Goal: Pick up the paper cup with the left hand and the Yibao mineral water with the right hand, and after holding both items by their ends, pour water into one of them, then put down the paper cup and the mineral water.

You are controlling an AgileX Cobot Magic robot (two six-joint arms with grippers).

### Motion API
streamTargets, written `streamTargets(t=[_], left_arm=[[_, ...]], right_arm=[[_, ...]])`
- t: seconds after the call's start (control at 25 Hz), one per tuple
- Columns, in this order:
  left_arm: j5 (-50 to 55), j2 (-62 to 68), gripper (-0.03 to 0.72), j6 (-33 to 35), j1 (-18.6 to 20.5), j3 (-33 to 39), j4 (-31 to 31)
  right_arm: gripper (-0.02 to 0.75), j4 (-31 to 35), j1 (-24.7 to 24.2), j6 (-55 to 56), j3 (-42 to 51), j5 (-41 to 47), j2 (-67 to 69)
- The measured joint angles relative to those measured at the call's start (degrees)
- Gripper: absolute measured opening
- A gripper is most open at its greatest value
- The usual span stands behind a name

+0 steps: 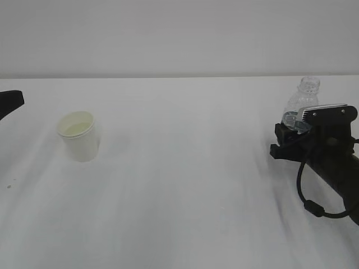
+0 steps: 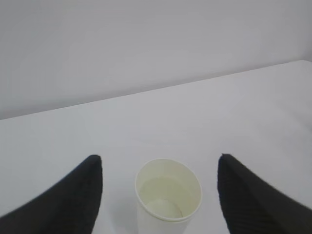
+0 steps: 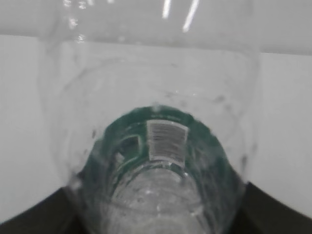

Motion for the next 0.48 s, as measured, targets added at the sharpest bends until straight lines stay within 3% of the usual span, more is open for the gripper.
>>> streamTargets(t=[0.48], left_arm=[[-1.1,0.0,0.529,0.0,0.0,0.0,0.0]], right_arm=[[0.426,0.1,0.0,0.0,0.0,0.0,1.4]])
